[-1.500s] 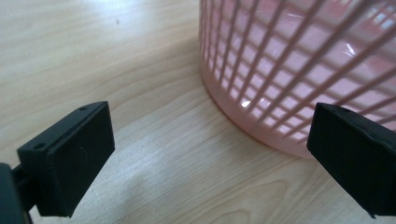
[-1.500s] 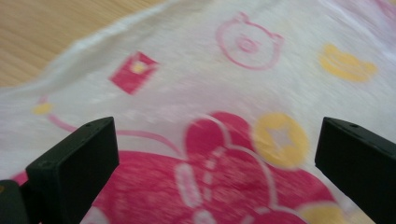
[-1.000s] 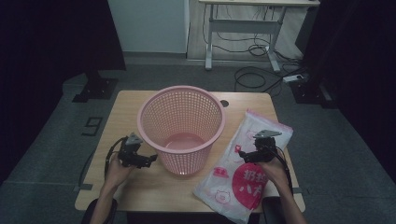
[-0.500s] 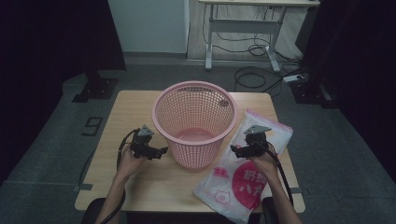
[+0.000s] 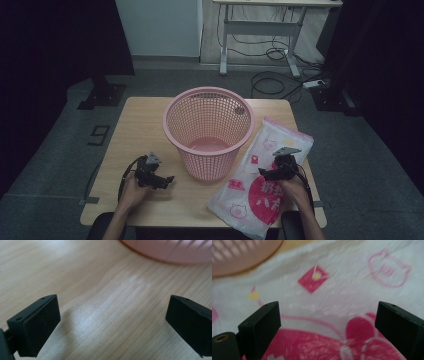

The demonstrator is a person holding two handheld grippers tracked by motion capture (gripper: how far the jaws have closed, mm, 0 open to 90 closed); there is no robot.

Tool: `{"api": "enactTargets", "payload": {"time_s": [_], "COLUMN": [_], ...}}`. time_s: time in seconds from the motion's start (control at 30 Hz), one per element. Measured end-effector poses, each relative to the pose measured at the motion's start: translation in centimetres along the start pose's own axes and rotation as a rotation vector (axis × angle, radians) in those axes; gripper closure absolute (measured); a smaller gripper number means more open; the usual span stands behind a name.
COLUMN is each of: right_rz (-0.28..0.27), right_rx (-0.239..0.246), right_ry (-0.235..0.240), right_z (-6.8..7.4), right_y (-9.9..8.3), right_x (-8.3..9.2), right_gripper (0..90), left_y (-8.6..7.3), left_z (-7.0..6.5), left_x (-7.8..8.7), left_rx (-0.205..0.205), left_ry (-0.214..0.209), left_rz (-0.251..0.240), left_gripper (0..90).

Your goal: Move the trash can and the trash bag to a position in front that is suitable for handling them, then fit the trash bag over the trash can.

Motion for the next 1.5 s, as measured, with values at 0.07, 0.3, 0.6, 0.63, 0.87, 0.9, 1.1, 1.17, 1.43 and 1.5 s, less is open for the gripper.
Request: {"api": "enactTargets", "payload": {"time_s": [0.07, 0.3, 0.6, 0.63, 0.87, 0.9, 1.1, 1.17, 1.43, 1.5], "right_rz": [0.024, 0.053, -0.011, -0.011, 0.0, 0.012, 0.056, 0.064, 0.133, 0.169], "right_rx": [0.007, 0.021, 0.005, 0.005, -0.001, -0.001, 0.01, 0.026, 0.135, 0.182], "right_ry": [0.014, 0.022, 0.02, 0.019, 0.01, 0.002, 0.008, 0.033, 0.179, 0.198], "right_z": [0.3, 0.4, 0.2, 0.2, 0.2, 0.2, 0.7, 1.4, 6.5, 7.6], "right_y": [-0.9, -1.9, -2.2, -2.2, -2.2, -2.2, -1.9, -1.6, -1.3, -1.6], "right_x": [-0.7, -1.8, -1.9, -1.9, -1.9, -1.7, -0.8, -0.1, 1.2, 0.8], "right_gripper": [5.7, 0.2, 0.0, 0.0, 0.0, 0.0, 0.0, 1.4, 0.3, 0.3], "left_y": [-0.2, -0.7, -0.7, -0.7, -0.7, -0.7, -0.7, -0.7, -0.6, -0.6], "left_z": [0.0, 1.1, 1.0, 1.0, 1.0, 1.0, 1.0, 1.0, 1.0, 1.0], "left_x": [-0.2, -0.1, -0.1, -0.1, -0.1, -0.1, -0.1, -0.1, -0.1, -0.1], "left_rx": [0.008, 0.047, 0.052, 0.052, 0.053, 0.053, 0.054, 0.052, 0.052, 0.055], "left_ry": [-0.005, 0.011, 0.015, 0.016, 0.016, 0.016, 0.016, 0.016, 0.022, 0.021], "left_rz": [0.005, -0.011, -0.011, -0.013, -0.013, -0.013, -0.014, -0.01, -0.007, -0.009], "left_gripper": [0.0, 0.0, 0.0, 0.0, 0.0, 0.0, 0.0, 0.0, 0.0, 0.0]}}
Point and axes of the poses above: each handheld gripper's, and its own axes: x roughly backward along the jaws, y roughly out of its top, z roughly to its left, the point moved 6 cm from there along -x, roughly forward along the jaws, and after that the axes turned 4 degrees about -x, right-handed, at the moved point
